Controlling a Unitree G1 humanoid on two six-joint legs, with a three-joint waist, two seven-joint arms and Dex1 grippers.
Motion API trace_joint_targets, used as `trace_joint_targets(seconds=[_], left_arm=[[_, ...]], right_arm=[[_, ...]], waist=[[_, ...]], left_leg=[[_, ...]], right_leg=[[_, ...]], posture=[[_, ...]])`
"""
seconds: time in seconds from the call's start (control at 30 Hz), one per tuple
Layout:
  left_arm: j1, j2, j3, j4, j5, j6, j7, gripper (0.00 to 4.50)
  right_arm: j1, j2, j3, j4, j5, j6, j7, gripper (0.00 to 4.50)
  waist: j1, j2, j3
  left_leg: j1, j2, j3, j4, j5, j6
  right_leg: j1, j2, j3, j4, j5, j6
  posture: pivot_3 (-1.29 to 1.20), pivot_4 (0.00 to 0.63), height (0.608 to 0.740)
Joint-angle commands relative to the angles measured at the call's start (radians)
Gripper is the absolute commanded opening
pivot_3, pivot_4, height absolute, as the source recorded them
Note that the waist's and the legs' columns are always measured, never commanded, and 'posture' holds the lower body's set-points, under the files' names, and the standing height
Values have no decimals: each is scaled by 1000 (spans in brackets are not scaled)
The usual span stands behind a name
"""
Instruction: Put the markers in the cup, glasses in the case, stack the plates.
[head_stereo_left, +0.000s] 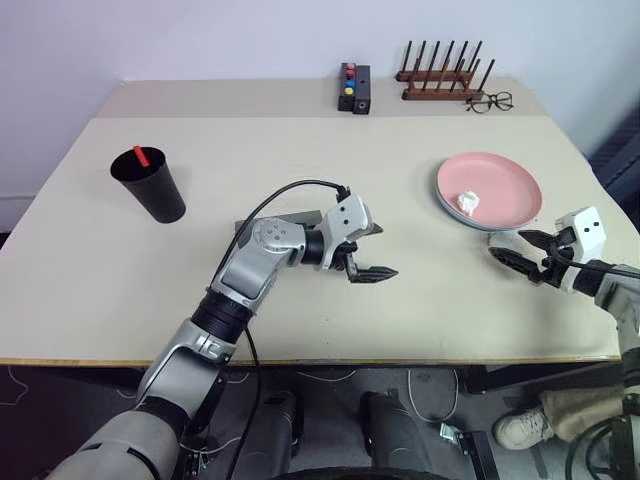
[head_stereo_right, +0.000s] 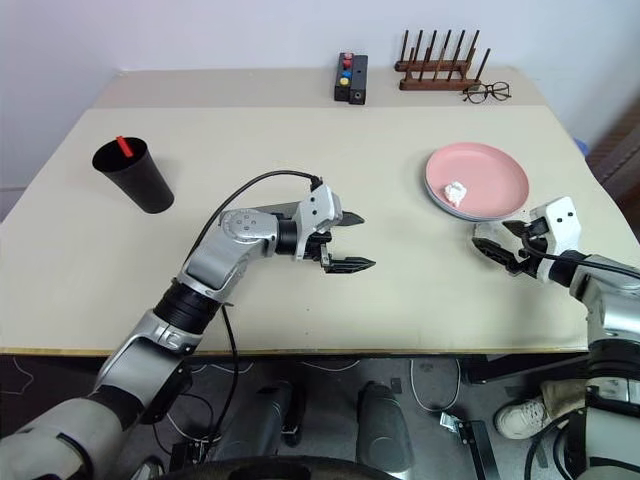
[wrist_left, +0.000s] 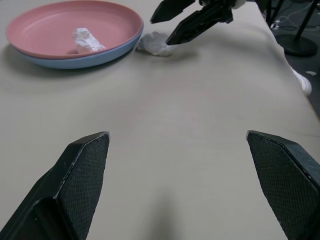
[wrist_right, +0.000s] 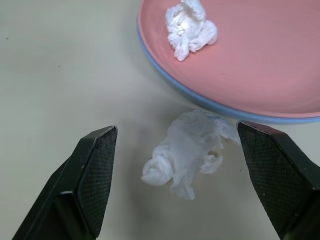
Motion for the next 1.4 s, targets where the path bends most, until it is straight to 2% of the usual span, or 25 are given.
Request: trace_joint_targets(seconds=[0.03, 0.3, 0.4, 0.6, 0.83, 0.9, 1.0, 1.13, 1.27, 1.4], left_arm=[[-22, -5, 10, -8, 3, -20, -5, 4500], [-21, 7, 17, -17, 6, -19, -4, 4500], [-18, 14, 19, -30, 7, -14, 1, 4500], [-17, 22, 27, -53, -4, 2, 10, 4500], [-14, 21, 22, -54, -4, 2, 10, 4500], [-16, 18, 21, -49, -3, -1, 10, 4500], [-20, 14, 18, -39, -1, -8, 7, 4500], [-34, 2, 19, -30, -2, -10, 6, 4500], [-44, -6, 26, -20, -2, -15, 11, 4500], [-35, -6, 37, -36, 0, -9, 37, 4500]], right_arm=[[-5, 1, -20, -37, 17, 8, -17, 3867], [-80, 36, 35, 78, -31, -43, -34, 3867], [-109, 39, 64, 127, -59, -74, -41, 3026], [-131, 41, 80, 160, -67, -94, -33, 36], [-88, 25, 53, 86, -47, -93, -36, 36], [-63, 14, 17, 10, 3, -59, -13, 36], [-66, 9, -77, -150, 172, 83, 39, 36], [-157, 1, -124, -215, 267, 163, 42, 36], [-307, 26, -68, -54, 161, 39, -20, 36], [-437, 80, -7, 192, 38, -155, -113, 36]], waist=[[1, 0, 0], [0, 0, 0], [0, 0, 0], [1, 0, 0], [1, 0, 0], [1, 0, 0], [0, 0, 0], [-3, 0, 0], [0, 0, 0], [1, 0, 0]], left_leg=[[0, 0, 0, 0, 0, 0], [0, 0, 0, 0, 0, 0], [0, 0, 0, 1, 0, 0], [0, 0, 0, 1, 0, 0], [0, 0, 0, 1, 0, 0], [0, 0, 0, 1, 0, 0], [0, 0, 0, 1, 0, 0], [0, 0, 0, 1, 0, 0], [0, 0, 0, 1, 0, 0], [-1, 0, 0, 1, 0, 0]], right_leg=[[0, 0, 0, 0, 0, 0], [0, 0, 0, 0, 1, 1], [0, 0, 0, 0, 1, 2], [0, 0, 0, 0, 1, 2], [0, 0, 0, 0, 1, 2], [0, 0, 0, 0, 1, 2], [0, 0, 0, 0, 1, 2], [0, 0, 0, 0, 1, 2], [0, 0, -1, 0, 1, 2], [0, 0, -1, -1, 1, 2]], posture=[[0, 150, 740], [0, 150, 740], [0, 150, 740], [0, 150, 740], [0, 150, 740], [0, 150, 740], [0, 150, 740], [0, 150, 740], [0, 150, 740], [0, 150, 740]])
